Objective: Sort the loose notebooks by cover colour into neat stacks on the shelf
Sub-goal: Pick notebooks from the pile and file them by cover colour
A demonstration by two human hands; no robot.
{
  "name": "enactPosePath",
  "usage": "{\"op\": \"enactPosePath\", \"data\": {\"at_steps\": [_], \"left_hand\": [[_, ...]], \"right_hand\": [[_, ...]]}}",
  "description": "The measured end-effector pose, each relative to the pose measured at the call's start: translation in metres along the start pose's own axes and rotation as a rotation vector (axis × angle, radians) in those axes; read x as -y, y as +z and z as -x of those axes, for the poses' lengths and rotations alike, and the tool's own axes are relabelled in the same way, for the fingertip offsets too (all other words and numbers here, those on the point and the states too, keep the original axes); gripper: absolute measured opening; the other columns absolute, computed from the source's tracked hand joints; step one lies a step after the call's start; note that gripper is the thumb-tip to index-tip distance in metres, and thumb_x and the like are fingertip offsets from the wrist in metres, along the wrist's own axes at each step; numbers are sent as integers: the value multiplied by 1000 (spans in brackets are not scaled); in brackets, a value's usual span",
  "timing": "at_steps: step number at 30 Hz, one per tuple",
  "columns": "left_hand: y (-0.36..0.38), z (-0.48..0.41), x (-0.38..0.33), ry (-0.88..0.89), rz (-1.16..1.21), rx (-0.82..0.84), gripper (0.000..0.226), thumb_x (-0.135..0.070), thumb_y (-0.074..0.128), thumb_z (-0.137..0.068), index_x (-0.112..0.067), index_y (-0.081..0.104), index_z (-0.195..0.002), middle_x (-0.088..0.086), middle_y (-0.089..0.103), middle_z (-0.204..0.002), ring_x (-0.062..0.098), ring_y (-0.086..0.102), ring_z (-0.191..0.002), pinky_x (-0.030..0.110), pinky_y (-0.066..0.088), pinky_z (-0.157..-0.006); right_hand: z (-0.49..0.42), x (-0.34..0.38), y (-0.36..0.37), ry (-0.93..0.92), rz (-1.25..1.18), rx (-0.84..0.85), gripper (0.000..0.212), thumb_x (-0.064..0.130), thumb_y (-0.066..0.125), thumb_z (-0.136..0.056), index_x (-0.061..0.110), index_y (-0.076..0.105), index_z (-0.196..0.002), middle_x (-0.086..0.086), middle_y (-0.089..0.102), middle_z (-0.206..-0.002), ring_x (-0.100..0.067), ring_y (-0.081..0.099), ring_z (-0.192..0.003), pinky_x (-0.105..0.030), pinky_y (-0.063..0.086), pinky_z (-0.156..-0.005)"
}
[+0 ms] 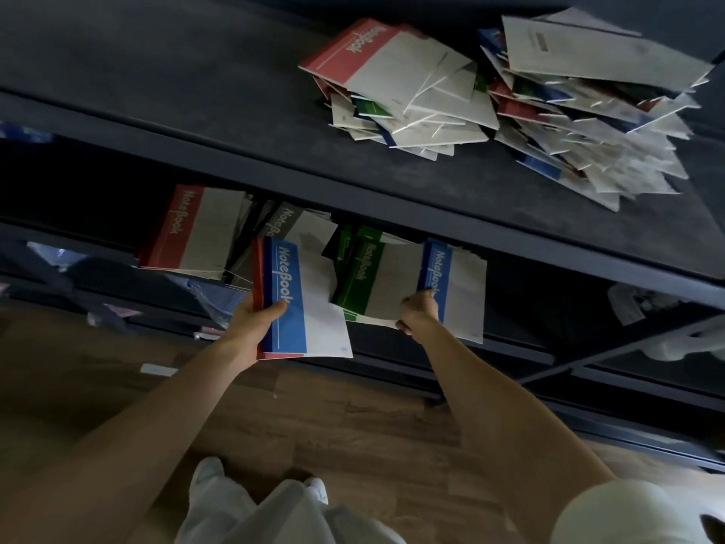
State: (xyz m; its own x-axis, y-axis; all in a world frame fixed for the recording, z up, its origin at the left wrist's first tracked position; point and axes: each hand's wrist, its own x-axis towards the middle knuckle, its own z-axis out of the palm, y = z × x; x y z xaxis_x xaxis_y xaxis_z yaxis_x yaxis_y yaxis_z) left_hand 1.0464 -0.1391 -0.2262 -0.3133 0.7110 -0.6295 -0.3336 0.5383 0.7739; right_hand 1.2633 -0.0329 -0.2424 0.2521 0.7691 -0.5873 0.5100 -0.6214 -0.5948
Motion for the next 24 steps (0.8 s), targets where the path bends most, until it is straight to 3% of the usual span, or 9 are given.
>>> {"op": "enactPosePath", "data": {"at_steps": [3,6,8,9,11,18,21,24], "left_hand": [[-8,0,-1,-2,6,-17,41,-15,59,-92,-17,44,-131,10,57,-119,28,56,-100,43,46,-78],[-14,2,-2,5,18,-42,39,-14,57,-93,-17,44,-130,7,55,-113,26,55,-98,41,44,-74],[-17,2,-2,6,16,-42,40,-14,57,-93,-17,44,-130,9,56,-115,28,56,-100,43,46,-79],[-19,3,-2,6,8,-40,39,-13,57,-93,-17,45,-129,9,57,-116,29,56,-101,44,46,-81],[-23,4,-3,8,0,-29,31,-7,55,-93,-18,47,-121,10,58,-113,29,57,-100,45,45,-84],[-33,6,-7,-9,31,6,31,3,52,-90,-22,46,-108,4,57,-95,21,56,-81,35,45,-66],[-37,5,-10,-7,39,30,34,2,54,-89,-20,46,-113,3,58,-97,20,57,-82,35,45,-65],[-40,0,-15,-10,21,53,40,1,57,-88,-20,46,-122,4,58,-105,24,56,-91,37,45,-67]], "right_hand": [[-3,1,3,-22,92,-31,46,0,38,-94,5,25,-138,-19,53,-123,-30,64,-85,-25,46,-40],[-7,0,6,-32,168,-47,51,-3,41,-91,5,27,-139,-21,55,-122,-34,65,-98,-30,52,-51],[-9,-1,10,-34,197,-41,46,-5,44,-89,3,35,-133,-23,55,-121,-37,63,-101,-42,57,-70],[-11,-1,12,-39,209,-35,43,-6,45,-88,1,38,-130,-23,54,-122,-38,61,-104,-46,56,-80],[-12,-3,15,-60,246,-26,42,-5,46,-89,-1,39,-130,-23,52,-125,-38,57,-110,-42,52,-90],[9,7,28,-87,497,-41,47,9,46,-91,9,34,-137,-17,29,-142,-35,36,-128,-40,39,-99],[20,15,40,-151,550,37,31,26,47,-96,7,48,-121,-16,49,-124,-27,50,-111,-36,46,-91],[41,23,51,-8,232,429,30,39,51,-95,10,54,-94,-6,57,-80,-18,57,-71,-29,49,-67]]}}
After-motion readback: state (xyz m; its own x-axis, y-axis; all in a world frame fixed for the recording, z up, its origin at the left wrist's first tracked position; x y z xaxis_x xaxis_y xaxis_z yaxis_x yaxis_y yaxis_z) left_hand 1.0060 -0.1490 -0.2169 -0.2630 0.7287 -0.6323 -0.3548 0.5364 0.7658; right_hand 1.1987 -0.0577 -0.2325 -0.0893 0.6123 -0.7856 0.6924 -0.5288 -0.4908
